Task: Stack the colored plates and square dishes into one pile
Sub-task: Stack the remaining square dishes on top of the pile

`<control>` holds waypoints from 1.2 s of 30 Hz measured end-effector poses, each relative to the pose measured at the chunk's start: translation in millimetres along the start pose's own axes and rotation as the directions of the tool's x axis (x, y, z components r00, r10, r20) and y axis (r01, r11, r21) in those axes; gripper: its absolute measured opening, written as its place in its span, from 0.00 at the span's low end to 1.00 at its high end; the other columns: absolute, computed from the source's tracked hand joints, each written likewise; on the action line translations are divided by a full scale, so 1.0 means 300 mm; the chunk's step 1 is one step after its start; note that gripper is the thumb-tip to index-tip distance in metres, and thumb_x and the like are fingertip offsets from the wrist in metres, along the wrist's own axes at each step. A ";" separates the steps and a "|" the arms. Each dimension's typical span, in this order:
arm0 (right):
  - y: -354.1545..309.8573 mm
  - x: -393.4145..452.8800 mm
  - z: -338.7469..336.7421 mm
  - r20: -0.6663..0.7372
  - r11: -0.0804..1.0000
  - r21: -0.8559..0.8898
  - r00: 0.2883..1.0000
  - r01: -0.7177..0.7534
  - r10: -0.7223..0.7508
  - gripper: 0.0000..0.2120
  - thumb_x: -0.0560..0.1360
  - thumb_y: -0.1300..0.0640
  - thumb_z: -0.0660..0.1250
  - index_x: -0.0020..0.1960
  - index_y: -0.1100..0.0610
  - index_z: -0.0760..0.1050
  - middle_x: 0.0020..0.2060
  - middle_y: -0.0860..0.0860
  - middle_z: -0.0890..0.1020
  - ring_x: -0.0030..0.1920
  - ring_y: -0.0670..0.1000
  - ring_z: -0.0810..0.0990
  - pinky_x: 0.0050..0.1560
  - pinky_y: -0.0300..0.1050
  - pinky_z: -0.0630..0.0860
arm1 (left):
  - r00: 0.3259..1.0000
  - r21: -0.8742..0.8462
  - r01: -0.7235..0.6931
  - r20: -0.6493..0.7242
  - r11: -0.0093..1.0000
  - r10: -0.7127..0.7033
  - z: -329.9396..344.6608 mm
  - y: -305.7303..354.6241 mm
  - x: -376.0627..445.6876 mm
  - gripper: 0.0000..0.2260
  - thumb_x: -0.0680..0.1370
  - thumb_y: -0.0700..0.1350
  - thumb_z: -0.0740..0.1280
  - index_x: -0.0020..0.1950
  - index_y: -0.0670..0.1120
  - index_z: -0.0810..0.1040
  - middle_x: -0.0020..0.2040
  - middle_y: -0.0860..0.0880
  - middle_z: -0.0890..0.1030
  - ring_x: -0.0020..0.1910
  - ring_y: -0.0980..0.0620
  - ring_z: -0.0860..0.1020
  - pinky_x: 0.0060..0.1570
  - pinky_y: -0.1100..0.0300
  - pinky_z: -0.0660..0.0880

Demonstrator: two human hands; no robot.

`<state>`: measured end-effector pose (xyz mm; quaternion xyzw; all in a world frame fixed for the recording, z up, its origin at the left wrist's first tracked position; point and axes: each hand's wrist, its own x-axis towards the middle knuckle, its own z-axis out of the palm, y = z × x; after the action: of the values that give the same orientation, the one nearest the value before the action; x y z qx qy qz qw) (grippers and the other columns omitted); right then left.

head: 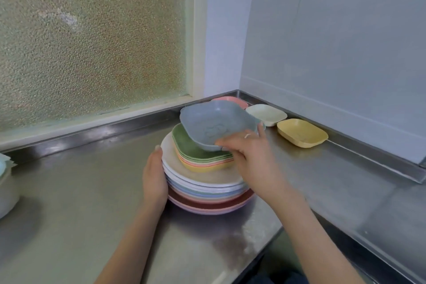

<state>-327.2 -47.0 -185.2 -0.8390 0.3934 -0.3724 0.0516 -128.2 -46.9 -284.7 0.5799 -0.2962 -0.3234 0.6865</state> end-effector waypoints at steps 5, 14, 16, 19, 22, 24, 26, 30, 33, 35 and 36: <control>-0.015 -0.005 0.010 0.153 0.999 0.029 0.988 0.030 -0.034 0.13 0.75 0.67 0.63 0.52 0.55 0.82 0.49 0.51 0.85 0.55 0.56 0.78 0.68 0.56 0.61 | 0.999 -0.056 0.028 0.032 0.998 -0.026 -0.001 0.011 -0.013 0.30 0.70 0.66 0.58 0.60 0.48 0.81 0.60 0.46 0.82 0.62 0.46 0.78 0.68 0.43 0.68; -0.031 -0.027 0.043 0.176 0.995 0.094 0.984 -0.036 0.019 0.11 0.80 0.56 0.57 0.55 0.49 0.78 0.51 0.45 0.83 0.57 0.49 0.76 0.72 0.52 0.38 | 0.999 -0.062 0.031 0.022 0.998 -0.030 0.002 0.026 -0.024 0.31 0.68 0.67 0.58 0.58 0.48 0.81 0.58 0.44 0.82 0.61 0.45 0.78 0.67 0.42 0.69; -0.015 -0.021 0.033 0.173 0.986 0.163 0.985 -0.039 0.010 0.12 0.80 0.51 0.56 0.53 0.45 0.78 0.48 0.40 0.82 0.55 0.44 0.76 0.72 0.59 0.37 | 0.999 -0.070 0.038 0.014 0.997 -0.037 0.001 0.028 -0.027 0.29 0.68 0.67 0.58 0.56 0.49 0.82 0.57 0.45 0.83 0.60 0.45 0.79 0.66 0.42 0.70; 0.070 0.020 0.010 -0.085 0.931 0.362 0.993 -0.046 0.082 0.12 0.80 0.52 0.55 0.51 0.41 0.77 0.48 0.35 0.80 0.54 0.39 0.77 0.69 0.55 0.62 | 0.999 -0.072 0.036 0.016 0.997 -0.035 0.000 0.029 -0.029 0.27 0.67 0.67 0.58 0.52 0.50 0.83 0.55 0.45 0.84 0.59 0.43 0.79 0.65 0.41 0.71; 0.242 0.084 0.019 -0.257 0.859 0.481 0.908 -0.177 0.331 0.14 0.79 0.64 0.55 0.53 0.54 0.77 0.48 0.43 0.80 0.52 0.49 0.79 0.56 0.43 0.74 | 1.000 -0.058 0.006 0.014 0.998 -0.006 0.001 0.025 -0.027 0.25 0.69 0.66 0.57 0.50 0.50 0.83 0.55 0.44 0.84 0.59 0.43 0.79 0.65 0.40 0.70; 0.378 0.126 0.043 -0.219 0.851 0.398 0.865 -0.342 0.451 0.17 0.77 0.70 0.53 0.58 0.59 0.76 0.52 0.51 0.80 0.54 0.55 0.79 0.58 0.49 0.75 | 1.000 -0.055 0.014 0.003 0.998 -0.014 0.000 0.019 -0.022 0.28 0.68 0.66 0.57 0.53 0.49 0.82 0.56 0.44 0.83 0.60 0.43 0.79 0.66 0.40 0.70; 0.494 0.164 0.079 -0.093 0.885 0.020 0.881 -0.465 0.464 0.23 0.75 0.71 0.53 0.64 0.54 0.72 0.59 0.54 0.79 0.58 0.58 0.76 0.58 0.54 0.74 | 1.000 -0.058 0.017 0.013 0.998 -0.016 -0.002 0.013 -0.017 0.30 0.68 0.66 0.57 0.55 0.46 0.82 0.57 0.43 0.83 0.60 0.42 0.78 0.66 0.40 0.69; 0.575 0.209 0.160 0.310 0.837 -0.461 0.829 -0.296 0.465 0.22 0.78 0.58 0.59 0.69 0.42 0.65 0.71 0.49 0.68 0.71 0.57 0.61 0.70 0.68 0.52 | 1.000 -0.049 -0.024 0.013 0.998 0.025 -0.002 0.010 -0.011 0.28 0.69 0.64 0.56 0.49 0.43 0.80 0.53 0.41 0.83 0.53 0.44 0.79 0.62 0.41 0.72; 0.571 0.202 0.196 0.362 0.863 -0.396 0.810 -0.315 0.462 0.13 0.78 0.51 0.57 0.58 0.43 0.74 0.64 0.49 0.76 0.69 0.56 0.66 0.71 0.69 0.45 | 0.999 -0.059 -0.043 0.001 0.997 0.043 0.000 0.010 -0.010 0.19 0.70 0.63 0.57 0.43 0.52 0.80 0.46 0.48 0.82 0.47 0.50 0.76 0.55 0.49 0.74; 0.560 0.189 0.191 0.298 0.873 -0.314 0.835 -0.373 0.463 0.11 0.76 0.55 0.58 0.50 0.44 0.78 0.55 0.49 0.81 0.61 0.57 0.73 0.71 0.66 0.54 | 0.999 -0.062 -0.038 0.001 0.997 0.038 0.000 0.011 -0.008 0.18 0.70 0.63 0.57 0.41 0.54 0.80 0.44 0.50 0.82 0.45 0.50 0.75 0.52 0.51 0.74; 0.549 0.185 0.183 0.261 0.880 -0.267 0.849 -0.394 0.459 0.11 0.75 0.57 0.59 0.47 0.46 0.78 0.51 0.50 0.83 0.57 0.57 0.76 0.68 0.64 0.63 | 0.999 -0.066 -0.033 0.018 0.997 0.034 0.000 0.011 -0.007 0.18 0.70 0.63 0.57 0.42 0.53 0.80 0.45 0.49 0.82 0.46 0.50 0.75 0.53 0.50 0.74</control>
<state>-370.3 -210.0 -254.6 -0.7793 0.5932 -0.1699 0.1097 -129.2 -44.8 -281.4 0.5490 -0.3017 -0.3266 0.7077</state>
